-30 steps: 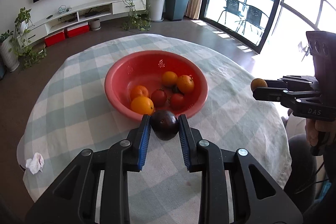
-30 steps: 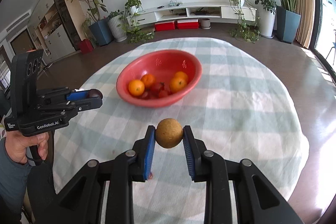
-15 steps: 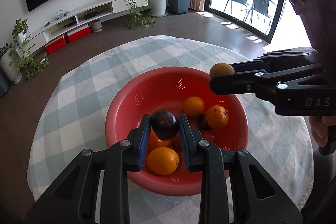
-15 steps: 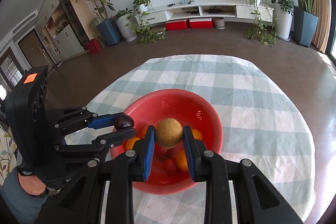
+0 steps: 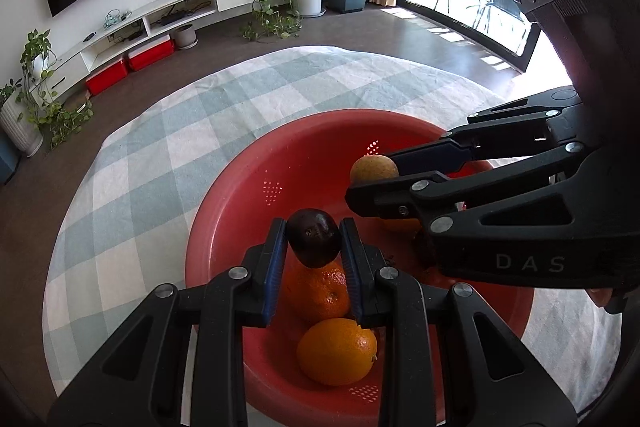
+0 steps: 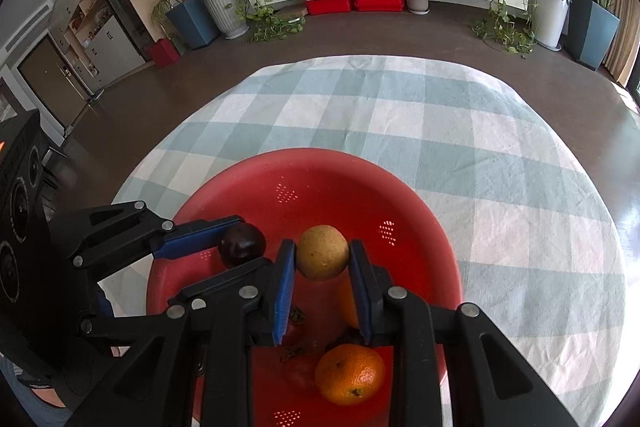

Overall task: Organize fruits
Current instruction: 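Carry the dark plum and kiwi over the red bowl with both grippers, then lower the plum and kiwi into the bowl and open both grippers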

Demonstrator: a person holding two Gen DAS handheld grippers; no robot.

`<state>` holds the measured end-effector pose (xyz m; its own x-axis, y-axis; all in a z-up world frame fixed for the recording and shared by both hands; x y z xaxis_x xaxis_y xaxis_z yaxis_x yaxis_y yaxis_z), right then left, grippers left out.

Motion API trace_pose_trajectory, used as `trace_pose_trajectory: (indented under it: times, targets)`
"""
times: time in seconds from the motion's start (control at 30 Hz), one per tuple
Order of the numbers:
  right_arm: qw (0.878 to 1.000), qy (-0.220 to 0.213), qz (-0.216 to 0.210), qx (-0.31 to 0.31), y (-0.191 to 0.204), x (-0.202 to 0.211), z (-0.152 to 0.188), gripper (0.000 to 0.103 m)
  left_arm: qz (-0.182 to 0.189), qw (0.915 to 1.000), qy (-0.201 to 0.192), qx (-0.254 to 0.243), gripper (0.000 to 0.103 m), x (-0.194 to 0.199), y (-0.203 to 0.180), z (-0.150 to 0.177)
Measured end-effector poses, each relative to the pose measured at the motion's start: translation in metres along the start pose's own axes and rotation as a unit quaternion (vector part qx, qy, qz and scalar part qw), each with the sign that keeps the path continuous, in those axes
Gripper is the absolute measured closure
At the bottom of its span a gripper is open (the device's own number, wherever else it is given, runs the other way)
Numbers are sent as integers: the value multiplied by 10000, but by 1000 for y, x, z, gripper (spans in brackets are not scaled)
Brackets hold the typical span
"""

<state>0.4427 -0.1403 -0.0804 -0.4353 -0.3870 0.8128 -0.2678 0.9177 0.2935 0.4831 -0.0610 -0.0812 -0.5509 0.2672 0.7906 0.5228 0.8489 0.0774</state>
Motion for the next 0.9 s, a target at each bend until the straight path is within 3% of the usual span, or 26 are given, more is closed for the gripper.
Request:
trace_pose_trajectory:
  times: [0.43,0.5,0.57,0.67,0.9]
  targets:
    - [9998,100,108,120,-1,-15,4,74,-177,9998,113,35,77,-15,3,6]
    - [9997,101,149,155,0,-16,4,74,-153,9998,111,47,73,-15,2,6]
    - [9997,113,167,166,0,-17,4,73,-170,9998,79,53,57,-13,3,6]
    - [9997,107,178,152,0,-17,4,73,-198,9998,32,47,48,-11,2,5]
    - [9997,68,183,111,-3,-13,4,72,-176,9998,-6,82,42,-7,1,4]
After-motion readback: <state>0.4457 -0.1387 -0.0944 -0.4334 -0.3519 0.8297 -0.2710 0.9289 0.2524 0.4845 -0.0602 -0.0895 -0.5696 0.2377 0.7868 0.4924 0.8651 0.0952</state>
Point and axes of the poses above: each gripper's, at about its wrist camera, not at the fingertips, and x roughly against the way its jaws point, y to its left, z to its underside, the point moved 7 cm from there along -x, roughly the way its jaws point, and after that the axes turned 4 degrees about -z, right-handed, at the moved point
